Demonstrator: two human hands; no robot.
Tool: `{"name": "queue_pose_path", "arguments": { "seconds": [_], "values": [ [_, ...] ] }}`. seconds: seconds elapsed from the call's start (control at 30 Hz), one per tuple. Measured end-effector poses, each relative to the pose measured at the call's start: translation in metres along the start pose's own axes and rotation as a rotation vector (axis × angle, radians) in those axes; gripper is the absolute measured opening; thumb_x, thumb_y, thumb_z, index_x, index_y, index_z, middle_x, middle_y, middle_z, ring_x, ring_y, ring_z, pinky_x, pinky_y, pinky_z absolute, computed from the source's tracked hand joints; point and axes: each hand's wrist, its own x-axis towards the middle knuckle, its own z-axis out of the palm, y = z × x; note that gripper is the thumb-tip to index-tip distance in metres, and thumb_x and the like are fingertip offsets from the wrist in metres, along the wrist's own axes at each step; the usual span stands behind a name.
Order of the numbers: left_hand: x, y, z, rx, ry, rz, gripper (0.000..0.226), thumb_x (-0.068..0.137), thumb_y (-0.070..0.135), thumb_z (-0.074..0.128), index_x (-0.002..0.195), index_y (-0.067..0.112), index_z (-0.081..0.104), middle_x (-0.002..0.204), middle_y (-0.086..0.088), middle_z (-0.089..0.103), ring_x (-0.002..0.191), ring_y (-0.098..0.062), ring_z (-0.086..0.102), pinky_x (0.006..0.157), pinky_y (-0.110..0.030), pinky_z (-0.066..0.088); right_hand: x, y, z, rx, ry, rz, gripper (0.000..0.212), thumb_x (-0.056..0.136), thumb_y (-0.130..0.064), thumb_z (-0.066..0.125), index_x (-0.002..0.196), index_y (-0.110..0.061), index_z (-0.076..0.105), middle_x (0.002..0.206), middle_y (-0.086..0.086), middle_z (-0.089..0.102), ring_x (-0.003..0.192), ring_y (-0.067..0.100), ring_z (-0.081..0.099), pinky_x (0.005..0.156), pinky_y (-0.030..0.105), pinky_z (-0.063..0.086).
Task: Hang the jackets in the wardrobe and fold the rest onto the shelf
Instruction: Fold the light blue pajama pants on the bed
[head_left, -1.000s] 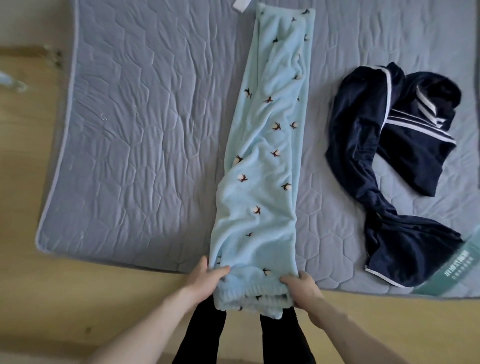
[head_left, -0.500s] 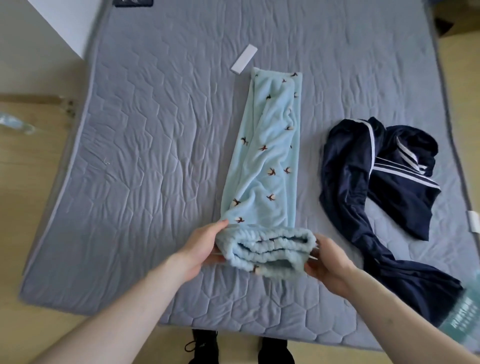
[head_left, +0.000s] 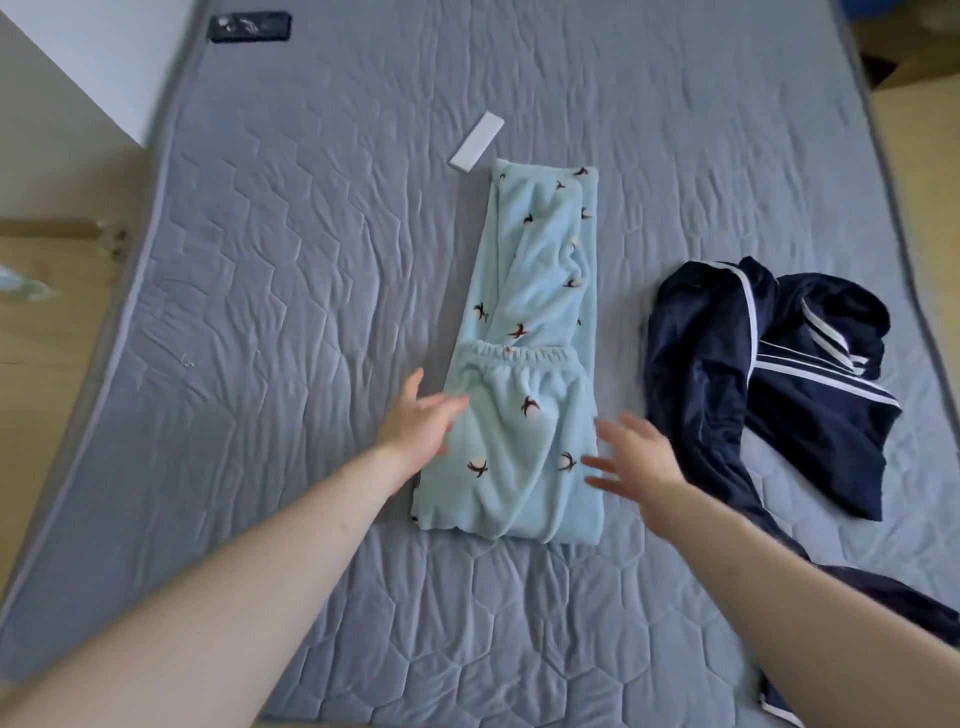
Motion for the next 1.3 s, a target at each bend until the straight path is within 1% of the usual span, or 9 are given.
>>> {"name": "queue_pose_path", "arguments": {
  "seconds": [0.23,0.43,0.6,0.77,0.9,0.97,1.03,1.13,1.3],
  "values": [
    [0.014,-0.089,-0.006,0.376,0.051,-0.133,0.101,0.075,0.046,0.084,0.159,0.021,0.031,0.159,-0.002,0.043,0.139,-0.021,0.049,0.107,-0.031,0.039,0.012,0.067,0.001,-0.485,0.051,-0.059,0.085,0.09,-0.052,0.072,0.159,-0.024,0.031,0.154,-0.002,0.048,0.128,0.024,0.058,0.091,0.034,0.049],
    [0.036,-0.068,0.011,0.342,0.042,-0.059,0.111,0.046,0.071,0.077,0.146,0.032,0.049,0.142,0.01,0.059,0.127,-0.016,0.058,0.105,-0.034,0.047,0.045,0.052,0.012,-0.426,0.101,-0.157,0.092,0.085,-0.054,0.078,0.16,-0.024,0.034,0.152,-0.005,0.052,0.135,0.022,0.053,0.095,0.033,0.045],
    [0.064,-0.027,0.037,0.265,0.066,-0.004,0.102,0.065,0.06,0.084,0.153,0.031,0.042,0.144,0.008,0.057,0.129,-0.019,0.058,0.112,-0.039,0.046,0.059,0.017,0.032,-0.236,0.113,-0.14,0.1,0.083,-0.05,0.082,0.163,-0.024,0.028,0.147,-0.004,0.056,0.134,0.024,0.056,0.11,0.046,0.049],
    [0.077,-0.004,0.052,0.243,0.167,0.085,0.008,0.09,0.026,0.073,0.094,0.026,0.066,0.085,0.012,0.066,0.091,-0.018,0.067,0.067,-0.024,0.046,0.059,-0.004,0.043,-0.211,0.15,-0.265,0.021,0.089,-0.027,0.071,0.102,-0.011,0.071,0.097,0.011,0.075,0.092,0.026,0.072,0.088,0.047,0.061],
    [0.08,0.009,0.044,0.122,0.264,0.307,0.015,0.091,0.02,0.068,0.077,0.022,0.065,0.057,0.02,0.061,0.053,0.003,0.053,0.045,-0.009,0.035,0.06,-0.009,0.041,-0.087,0.283,-0.413,0.011,0.09,-0.029,0.065,0.089,-0.018,0.066,0.083,-0.001,0.07,0.08,0.019,0.067,0.078,0.04,0.06],
    [0.082,0.009,0.039,0.134,0.269,0.296,0.003,0.091,0.027,0.071,0.092,0.024,0.071,0.078,0.019,0.069,0.071,-0.001,0.062,0.061,-0.01,0.043,0.066,-0.009,0.039,-0.138,0.245,-0.378,0.023,0.091,-0.037,0.069,0.11,-0.025,0.068,0.102,-0.007,0.072,0.096,0.021,0.07,0.088,0.043,0.06],
    [0.085,0.0,0.033,0.209,0.248,0.183,0.046,0.086,0.037,0.077,0.127,0.022,0.065,0.121,0.005,0.066,0.105,-0.014,0.064,0.089,-0.021,0.047,0.073,-0.001,0.037,-0.24,0.164,-0.247,0.072,0.089,-0.049,0.073,0.152,-0.029,0.044,0.14,-0.008,0.059,0.123,0.023,0.062,0.104,0.044,0.053],
    [0.079,-0.029,0.021,0.274,0.174,-0.052,0.093,0.071,0.053,0.079,0.15,0.02,0.045,0.147,-0.003,0.053,0.128,-0.026,0.057,0.103,-0.038,0.048,0.077,0.027,0.032,-0.38,0.099,-0.073,0.109,0.078,-0.06,0.08,0.163,-0.027,0.019,0.155,0.001,0.047,0.136,0.029,0.053,0.108,0.045,0.047],
    [0.058,-0.085,0.012,0.204,-0.054,-0.263,0.082,0.06,0.055,0.085,0.131,0.018,0.064,0.114,0.001,0.075,0.098,-0.02,0.073,0.086,-0.035,0.058,0.07,0.089,0.02,-0.299,-0.006,0.049,0.07,0.075,-0.049,0.087,0.131,-0.026,0.052,0.116,-0.007,0.066,0.103,0.02,0.064,0.085,0.034,0.051]
  ]
}}
